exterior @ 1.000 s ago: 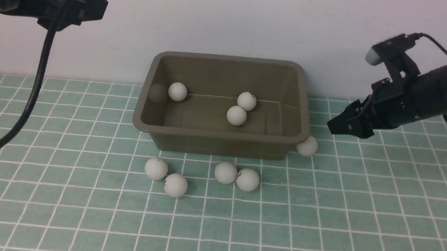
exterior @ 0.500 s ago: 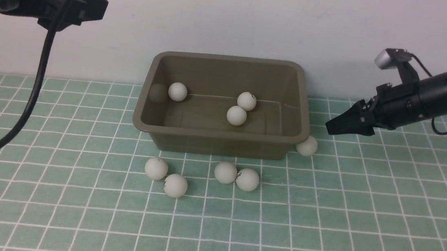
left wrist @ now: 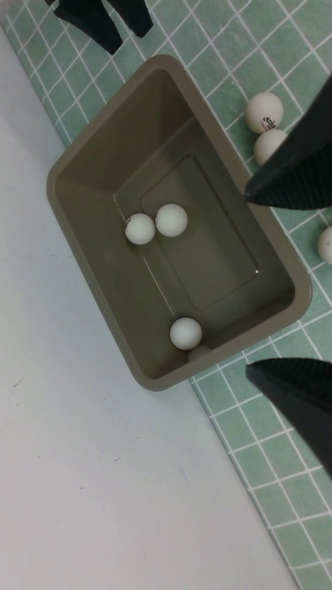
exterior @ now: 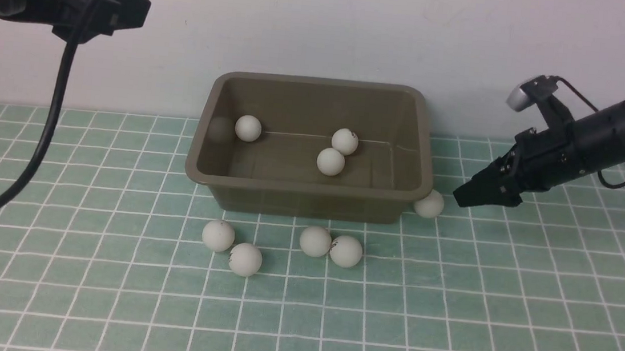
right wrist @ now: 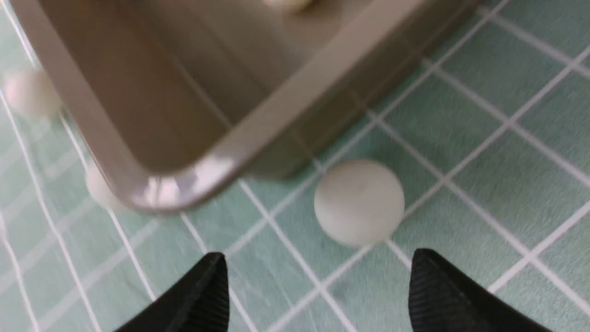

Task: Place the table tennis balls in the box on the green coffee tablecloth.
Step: 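Reach for and grasp a ping pong ball on the table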

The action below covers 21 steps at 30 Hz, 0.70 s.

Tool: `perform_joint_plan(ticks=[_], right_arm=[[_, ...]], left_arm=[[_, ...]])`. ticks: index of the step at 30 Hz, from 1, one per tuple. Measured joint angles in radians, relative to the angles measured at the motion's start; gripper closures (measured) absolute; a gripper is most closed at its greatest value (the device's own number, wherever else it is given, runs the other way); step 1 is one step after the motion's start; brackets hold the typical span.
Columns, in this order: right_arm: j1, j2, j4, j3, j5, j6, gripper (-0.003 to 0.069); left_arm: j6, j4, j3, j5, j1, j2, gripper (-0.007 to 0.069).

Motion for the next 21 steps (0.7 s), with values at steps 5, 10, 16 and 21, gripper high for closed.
perform_joint_plan(ticks=[5,10,16,21], right_arm=[[0.005,0.0,0.05,0.0,-0.024,-0.094,0.0186],[0.03,0.0,0.047,0.0,-0.069,-0.183,0.0186],[0.067,0.014,0.018,0.0,-0.14,-0.238,0.0186],[0.068,0.045,0.018,0.0,-0.17,-0.255,0.0186]], left_arm=[[0.0,0.0,0.0,0.0,0.0,0.0,0.023],[0.001,0.0,0.0,0.0,0.0,0.0,0.023],[0.005,0.0,0.0,0.001,0.0,0.0,0.023],[0.009,0.0,0.0,0.001,0.0,0.0,0.023]])
